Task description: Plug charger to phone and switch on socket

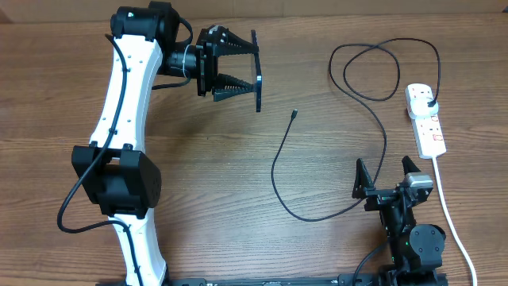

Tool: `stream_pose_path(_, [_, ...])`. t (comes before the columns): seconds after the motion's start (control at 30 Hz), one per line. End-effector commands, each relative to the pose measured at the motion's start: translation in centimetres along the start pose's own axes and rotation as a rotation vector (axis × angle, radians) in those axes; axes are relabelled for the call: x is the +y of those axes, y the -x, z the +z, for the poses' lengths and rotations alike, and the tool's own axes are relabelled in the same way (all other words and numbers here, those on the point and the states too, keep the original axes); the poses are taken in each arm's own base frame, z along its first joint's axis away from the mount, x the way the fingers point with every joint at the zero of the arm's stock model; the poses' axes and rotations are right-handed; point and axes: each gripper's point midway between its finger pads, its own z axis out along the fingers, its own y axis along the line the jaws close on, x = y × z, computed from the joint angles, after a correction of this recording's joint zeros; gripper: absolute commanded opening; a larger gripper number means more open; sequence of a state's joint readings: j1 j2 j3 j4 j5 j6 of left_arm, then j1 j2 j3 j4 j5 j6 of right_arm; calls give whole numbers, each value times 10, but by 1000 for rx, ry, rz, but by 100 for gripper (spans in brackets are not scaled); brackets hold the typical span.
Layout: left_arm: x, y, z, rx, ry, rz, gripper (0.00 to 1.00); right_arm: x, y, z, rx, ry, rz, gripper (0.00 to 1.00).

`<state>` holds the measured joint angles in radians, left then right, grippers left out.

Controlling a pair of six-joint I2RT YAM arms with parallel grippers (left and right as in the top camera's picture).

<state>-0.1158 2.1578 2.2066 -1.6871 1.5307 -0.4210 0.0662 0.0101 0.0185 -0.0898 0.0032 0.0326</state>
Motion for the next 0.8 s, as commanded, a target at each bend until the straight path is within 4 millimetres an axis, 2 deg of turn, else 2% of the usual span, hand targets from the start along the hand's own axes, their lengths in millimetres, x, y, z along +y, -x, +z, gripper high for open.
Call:
stream_pose_path(0.0, [-22, -21, -3, 18, -49, -42, 62, 0, -2, 0, -2, 4, -4, 100])
stream_pose_path(0.67, [-22, -20, -6, 13, -52, -104, 62, 1, 1, 0, -16, 7, -4, 100])
stream_pose_path(0.7, [-22, -20, -6, 13, -52, -104, 62, 3, 5, 0, -29, 20, 5, 100])
stream_pose_path(0.73, [-22, -20, -6, 13, -52, -104, 62, 15, 7, -1, -35, 90, 56, 100])
stream_pose_path(0.77, [-22, -19, -6, 13, -52, -104, 62, 39, 5, -4, -5, 230, 157, 100])
